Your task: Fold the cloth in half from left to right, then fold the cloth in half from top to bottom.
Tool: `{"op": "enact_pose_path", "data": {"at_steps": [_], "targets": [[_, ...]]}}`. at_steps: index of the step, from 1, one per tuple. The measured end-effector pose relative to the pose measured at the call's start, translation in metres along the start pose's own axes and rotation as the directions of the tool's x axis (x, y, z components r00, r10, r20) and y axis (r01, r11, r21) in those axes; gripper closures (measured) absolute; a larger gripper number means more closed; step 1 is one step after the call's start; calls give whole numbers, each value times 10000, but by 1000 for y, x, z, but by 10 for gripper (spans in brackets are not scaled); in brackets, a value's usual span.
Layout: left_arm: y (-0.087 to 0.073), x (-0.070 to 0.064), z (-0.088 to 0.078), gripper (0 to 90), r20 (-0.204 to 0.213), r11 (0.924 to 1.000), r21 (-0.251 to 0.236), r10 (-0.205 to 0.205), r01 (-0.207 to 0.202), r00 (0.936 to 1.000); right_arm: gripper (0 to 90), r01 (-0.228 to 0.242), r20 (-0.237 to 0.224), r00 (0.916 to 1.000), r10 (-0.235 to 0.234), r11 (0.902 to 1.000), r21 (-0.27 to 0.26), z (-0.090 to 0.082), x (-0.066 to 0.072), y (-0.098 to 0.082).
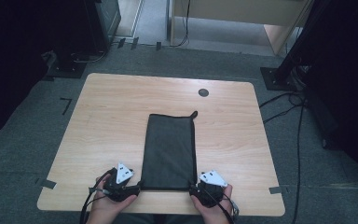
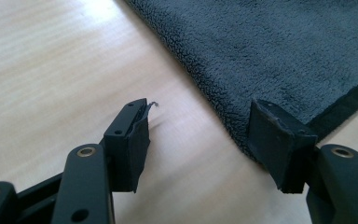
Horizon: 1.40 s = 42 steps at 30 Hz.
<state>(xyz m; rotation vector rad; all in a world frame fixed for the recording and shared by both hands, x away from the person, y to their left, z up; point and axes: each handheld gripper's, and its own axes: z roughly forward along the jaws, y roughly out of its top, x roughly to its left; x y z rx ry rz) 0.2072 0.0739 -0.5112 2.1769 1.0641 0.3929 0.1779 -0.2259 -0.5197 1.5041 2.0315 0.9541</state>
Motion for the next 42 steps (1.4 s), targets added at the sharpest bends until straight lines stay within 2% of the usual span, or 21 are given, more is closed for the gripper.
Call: {"op": "enact_pose_path", "data": {"at_steps": [8,9,10,11,12,14,16,19,21,22,23,26,27,28,29,30,32,33,35,39,42], "targets": [[-15,-13,-12,392,51,9999,-134,-66,67,10000,404,5,53,10000,-5,10000,-75,-15,6,-15],[-15,-13,-12,389,76,9999,-145,-64,65,10000,380,26,59,10000,-26,10000,-50,-15,6,-15],[-15,-12,-13,351,134,9998,-136,-145,147,9998,282,-120,-119,9999,122,9998,134,-14,2,-13],[-14,-10,-14,351,317,9994,-171,-307,313,9990,282,-120,-119,9999,122,9998,134,-14,2,-13],[-13,-7,-19,319,566,9974,-525,-464,493,9973,227,-374,-577,9976,384,9991,179,-16,-5,-7],[-3,1,-27,309,486,9891,-1371,-478,540,9977,222,-399,-647,9971,389,9991,-129,-19,-13,2],[2,4,-27,291,509,9884,-1420,-465,533,9976,209,-254,-594,9980,235,9992,-313,-19,-18,13],[25,21,-19,291,295,9824,-1713,-706,747,9971,206,-86,-701,9975,56,9990,-437,-15,-27,30],[41,34,-8,295,268,9785,-1770,-1024,1055,9944,222,36,-1010,9949,-81,9990,-440,-8,-35,49],[49,40,0,304,178,9780,-1780,-1077,1091,9940,247,51,-1141,9934,-106,9988,-485,4,-44,67],[61,51,17,310,-16,9772,-1751,-1225,1203,9925,268,97,-1252,9920,-155,9989,-466,12,-48,76],[77,68,43,326,223,9722,-1480,-1803,1816,9834,345,375,-1153,9924,-419,9985,-400,38,-59,101],[77,68,43,329,223,9722,-1480,-1803,1816,9834,345,375,-1153,9924,-419,9985,-400,38,-59,101],[84,73,52,329,219,9686,-1368,-2064,2075,9782,347,440,-1072,9931,-477,9983,-373,45,-61,107],[95,79,65,341,-108,9724,-1189,-2034,2007,9790,376,299,-914,9953,-320,9993,-237,65,-68,122],[95,79,65,341,-108,9724,-1189,-2034,2007,9790,392,315,-981,9946,-330,9994,-172,73,-70,128],[105,84,75,341,-149,9746,-1053,-2005,1978,9796,396,180,-1080,9940,-191,9998,-113,81,-73,134],[114,88,83,342,-320,9754,-1006,-2004,1963,9792,397,-184,-1169,9930,178,9998,-41,95,-80,143],[124,92,90,346,-310,9731,-1015,-2108,2068,9770,417,-355,-1111,9932,338,9993,-132,106,-85,149],[131,96,95,393,-31,9644,-1005,-2462,2447,9692,493,-595,-1395,9885,584,9982,-33,117,-91,155],[136,97,100,408,-161,9656,-984,-2434,2407,9698,519,-744,-1473,9863,742,9972,44,127,-94,158]]}}
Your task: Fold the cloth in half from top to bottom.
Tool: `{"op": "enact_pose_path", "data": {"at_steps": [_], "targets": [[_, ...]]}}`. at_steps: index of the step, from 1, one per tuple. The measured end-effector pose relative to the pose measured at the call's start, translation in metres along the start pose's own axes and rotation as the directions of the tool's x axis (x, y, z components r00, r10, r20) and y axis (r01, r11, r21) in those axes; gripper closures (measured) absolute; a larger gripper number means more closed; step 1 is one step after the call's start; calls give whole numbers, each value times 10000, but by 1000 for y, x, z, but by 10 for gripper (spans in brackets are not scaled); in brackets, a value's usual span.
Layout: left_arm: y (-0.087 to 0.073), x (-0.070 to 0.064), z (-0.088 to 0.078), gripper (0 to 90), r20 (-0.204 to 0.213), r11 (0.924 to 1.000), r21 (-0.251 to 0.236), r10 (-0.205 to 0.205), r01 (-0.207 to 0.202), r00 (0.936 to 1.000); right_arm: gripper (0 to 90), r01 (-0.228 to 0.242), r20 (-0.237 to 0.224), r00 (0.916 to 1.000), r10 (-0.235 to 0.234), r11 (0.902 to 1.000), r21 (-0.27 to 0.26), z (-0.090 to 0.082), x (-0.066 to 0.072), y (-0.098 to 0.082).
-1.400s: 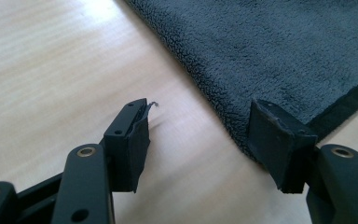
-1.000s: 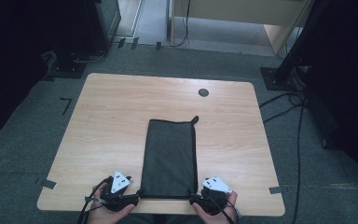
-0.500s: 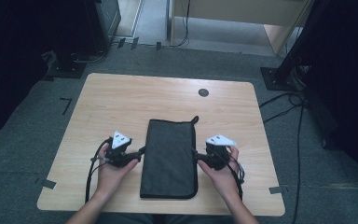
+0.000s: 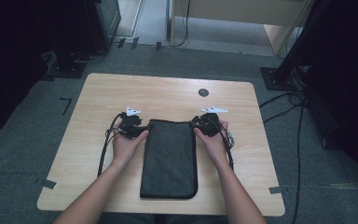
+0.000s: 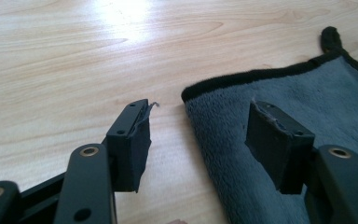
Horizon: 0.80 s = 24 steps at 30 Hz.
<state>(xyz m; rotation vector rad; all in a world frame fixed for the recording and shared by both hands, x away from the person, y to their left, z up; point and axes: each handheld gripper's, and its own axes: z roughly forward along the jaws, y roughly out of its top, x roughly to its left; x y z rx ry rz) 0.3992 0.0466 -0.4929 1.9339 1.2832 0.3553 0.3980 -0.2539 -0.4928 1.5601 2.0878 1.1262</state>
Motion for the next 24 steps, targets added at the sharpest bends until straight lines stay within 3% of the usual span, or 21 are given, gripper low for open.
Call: {"op": "enact_pose_path", "data": {"at_steps": [3,7,10,13,16,17,18,20,21,22,24], "targets": [[5,1,6,417,-168,10000,62,10,-9,9999,512,-107,-9,9999,107,9998,145,5,0,1],[8,3,18,430,-415,9985,540,-25,48,9991,495,-201,9,9998,201,9992,351,11,-2,-2],[6,1,26,466,-425,9956,931,164,-124,9990,511,-46,-40,10000,49,9974,721,16,-3,-9],[6,-1,26,506,-392,9952,966,173,-135,9991,525,179,-98,9998,-173,9976,672,16,0,-11],[3,-4,24,561,-372,9948,958,373,-336,9986,596,499,38,9987,-502,9971,572,17,7,-14],[2,-5,23,656,-282,9945,962,454,-425,9986,671,767,280,9965,-784,9954,567,17,11,-16],[1,-5,23,656,-198,9944,932,523,-503,9984,671,767,280,9965,-784,9954,567,17,11,-16],[0,-6,22,758,48,9929,948,711,-713,9975,756,775,251,9965,-793,9949,645,16,12,-16],[0,-5,21,839,140,9935,941,628,-639,9979,796,706,194,9972,-719,9955,635,15,11,-16],[4,-2,20,882,378,9950,983,151,-188,9992,844,541,60,9985,-546,9967,600,14,8,-15],[7,-2,20,888,403,9950,983,152,-191,9991,855,421,23,9991,-423,9974,587,13,8,-13]]}}
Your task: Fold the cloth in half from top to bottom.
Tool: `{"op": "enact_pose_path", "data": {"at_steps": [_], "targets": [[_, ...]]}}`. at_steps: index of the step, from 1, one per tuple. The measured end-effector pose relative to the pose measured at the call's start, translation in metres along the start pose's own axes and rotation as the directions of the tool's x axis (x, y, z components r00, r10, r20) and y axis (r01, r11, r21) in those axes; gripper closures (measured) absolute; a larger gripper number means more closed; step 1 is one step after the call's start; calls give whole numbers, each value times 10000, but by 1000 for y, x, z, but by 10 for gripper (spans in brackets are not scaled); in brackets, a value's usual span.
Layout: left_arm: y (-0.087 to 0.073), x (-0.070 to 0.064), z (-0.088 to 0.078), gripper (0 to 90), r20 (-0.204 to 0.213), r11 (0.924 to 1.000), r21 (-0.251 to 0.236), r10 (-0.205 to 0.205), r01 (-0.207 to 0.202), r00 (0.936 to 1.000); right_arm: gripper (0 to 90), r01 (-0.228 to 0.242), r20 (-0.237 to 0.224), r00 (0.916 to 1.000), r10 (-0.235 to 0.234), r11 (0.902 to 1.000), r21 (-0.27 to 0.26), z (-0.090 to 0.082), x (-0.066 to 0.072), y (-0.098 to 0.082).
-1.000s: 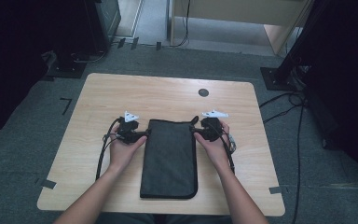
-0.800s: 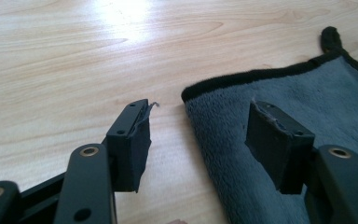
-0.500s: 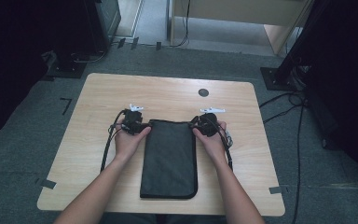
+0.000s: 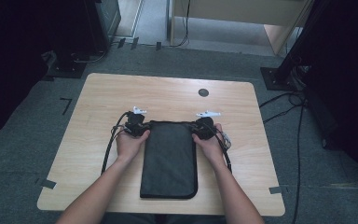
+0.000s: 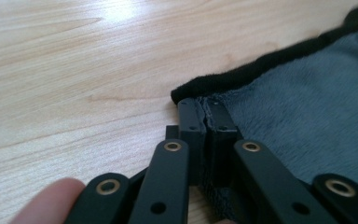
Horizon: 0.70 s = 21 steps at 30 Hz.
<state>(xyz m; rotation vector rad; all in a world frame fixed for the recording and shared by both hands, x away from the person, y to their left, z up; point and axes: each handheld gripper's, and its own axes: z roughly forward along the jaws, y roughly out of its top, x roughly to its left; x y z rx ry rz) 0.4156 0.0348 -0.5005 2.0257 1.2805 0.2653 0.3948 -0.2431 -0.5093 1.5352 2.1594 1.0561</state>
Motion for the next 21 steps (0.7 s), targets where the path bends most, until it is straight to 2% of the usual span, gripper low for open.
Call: {"op": "enact_pose_path", "data": {"at_steps": [1,2,4,5,6,8,9,11,12,13,14,15,16,17,18,19,20,21], "targets": [[7,-1,0,893,-63,9994,5,341,-341,9994,865,-6,81,10000,8,9998,-203,-2,-1,4],[13,-1,0,894,-99,9990,-28,451,-451,9989,866,75,180,9998,-70,9996,-277,-2,-1,6],[29,0,-3,895,-73,9984,-286,484,-485,9988,867,179,489,9987,-152,9983,-546,-3,-3,16],[29,0,-3,896,-73,9984,-286,484,-485,9988,867,95,649,9979,-44,9970,-772,-4,-4,22],[46,0,-8,897,134,9954,-713,658,-646,9977,867,117,882,9961,-31,9951,-980,-6,-6,29],[51,0,-12,897,117,9931,-896,768,-754,9970,867,342,1263,9919,-159,9889,-1443,-12,-5,40],[62,-2,-23,896,85,9865,-1331,974,-954,9952,867,386,1368,9905,-139,9829,-1800,-18,-3,46],[64,-2,-27,896,137,9841,-1467,1037,-1006,9945,867,562,1357,9904,-264,9737,-2206,-29,1,49],[61,-1,-42,896,297,9736,-1914,1326,-1246,9907,866,691,1231,9916,-395,9668,-2461,-36,3,49],[61,-1,-42,896,297,9736,-1914,1326,-1246,9907,865,767,978,9939,-514,9583,-2753,-45,5,46],[50,-2,-55,896,453,9617,-2203,1772,-1632,9831,864,856,747,9950,-662,9508,-2978,-52,6,42],[43,-3,-60,895,582,9567,-2343,1914,-1730,9798,864,999,557,9947,-866,9421,-3200,-59,8,37],[34,-4,-66,895,656,9521,-2437,2063,-1848,9763,864,1129,380,9936,-1063,9378,-3282,-66,10,32],[34,-4,-66,895,656,9521,-2437,2063,-1848,9763,864,1129,380,9936,-1063,9378,-3282,-66,10,32],[17,-8,-73,896,718,9450,-2550,2298,-2049,9706,864,1401,181,9897,-1422,9329,-3317,-77,17,17],[17,-8,-73,896,718,9450,-2550,2298,-2049,9706,864,1401,181,9897,-1422,9329,-3317,-77,17,17],[-4,-13,-80,896,757,9388,-2588,2543,-2273,9642,864,1628,93,9856,-1688,9327,-3219,-84,26,0],[-4,-13,-80,896,757,9388,-2588,2543,-2273,9642,864,1716,58,9839,-1789,9340,-3134,-87,29,-7]]}}
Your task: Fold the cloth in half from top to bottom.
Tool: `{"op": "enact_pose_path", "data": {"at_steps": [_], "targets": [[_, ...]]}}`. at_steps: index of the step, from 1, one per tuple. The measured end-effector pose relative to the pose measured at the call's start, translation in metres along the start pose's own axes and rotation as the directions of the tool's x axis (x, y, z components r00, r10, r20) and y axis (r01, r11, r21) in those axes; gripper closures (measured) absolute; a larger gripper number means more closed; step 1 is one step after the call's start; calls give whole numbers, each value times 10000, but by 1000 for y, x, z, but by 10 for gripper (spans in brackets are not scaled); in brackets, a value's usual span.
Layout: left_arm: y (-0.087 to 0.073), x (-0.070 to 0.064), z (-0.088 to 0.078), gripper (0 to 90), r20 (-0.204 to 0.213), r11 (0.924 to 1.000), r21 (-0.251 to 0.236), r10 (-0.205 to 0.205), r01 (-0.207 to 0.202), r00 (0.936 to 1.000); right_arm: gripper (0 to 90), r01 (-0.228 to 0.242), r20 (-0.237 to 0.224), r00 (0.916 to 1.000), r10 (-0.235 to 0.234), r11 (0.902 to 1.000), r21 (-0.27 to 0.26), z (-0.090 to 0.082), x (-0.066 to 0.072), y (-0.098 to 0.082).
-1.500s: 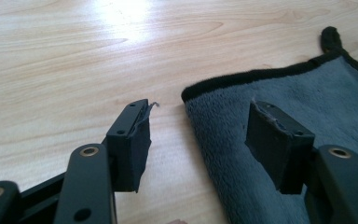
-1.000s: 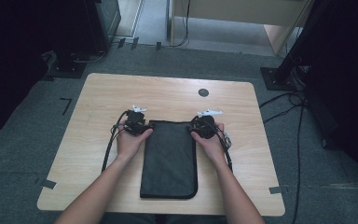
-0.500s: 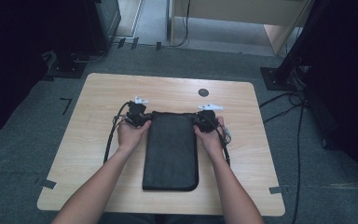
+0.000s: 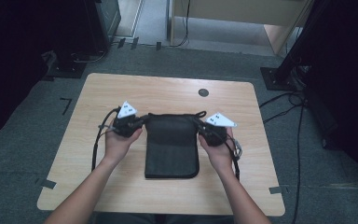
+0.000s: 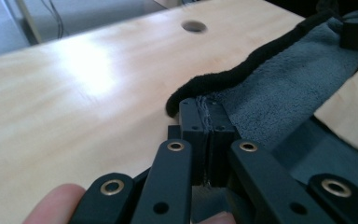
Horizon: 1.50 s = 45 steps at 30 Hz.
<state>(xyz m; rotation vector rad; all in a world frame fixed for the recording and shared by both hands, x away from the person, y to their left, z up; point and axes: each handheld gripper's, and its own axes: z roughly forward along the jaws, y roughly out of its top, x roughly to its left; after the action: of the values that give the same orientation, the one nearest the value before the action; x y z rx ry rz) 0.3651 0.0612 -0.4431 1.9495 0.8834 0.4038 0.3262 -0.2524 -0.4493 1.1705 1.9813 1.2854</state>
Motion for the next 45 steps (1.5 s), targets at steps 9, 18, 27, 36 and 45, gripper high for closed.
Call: {"op": "enact_pose_path", "data": {"at_steps": [9,18,27,36,45], "targets": [[-66,-46,-31,892,667,9958,341,823,-847,9944,859,408,-498,9980,-378,9973,606,-32,28,-55],[-100,-54,-34,791,990,9913,1049,690,-794,9927,684,594,-1104,9930,-418,9850,1619,-47,32,-97],[-98,-47,-39,633,1627,9982,589,-206,112,9865,596,91,-1487,9888,96,9922,1247,-54,27,-92],[-84,-36,-44,497,1341,9954,239,-954,930,9864,585,-480,-1159,9917,547,9970,606,-64,12,-65],[-79,-35,-23,465,424,9723,1111,-2112,2055,9765,597,-726,-1034,9909,858,9894,1257,32,7,-6]]}}
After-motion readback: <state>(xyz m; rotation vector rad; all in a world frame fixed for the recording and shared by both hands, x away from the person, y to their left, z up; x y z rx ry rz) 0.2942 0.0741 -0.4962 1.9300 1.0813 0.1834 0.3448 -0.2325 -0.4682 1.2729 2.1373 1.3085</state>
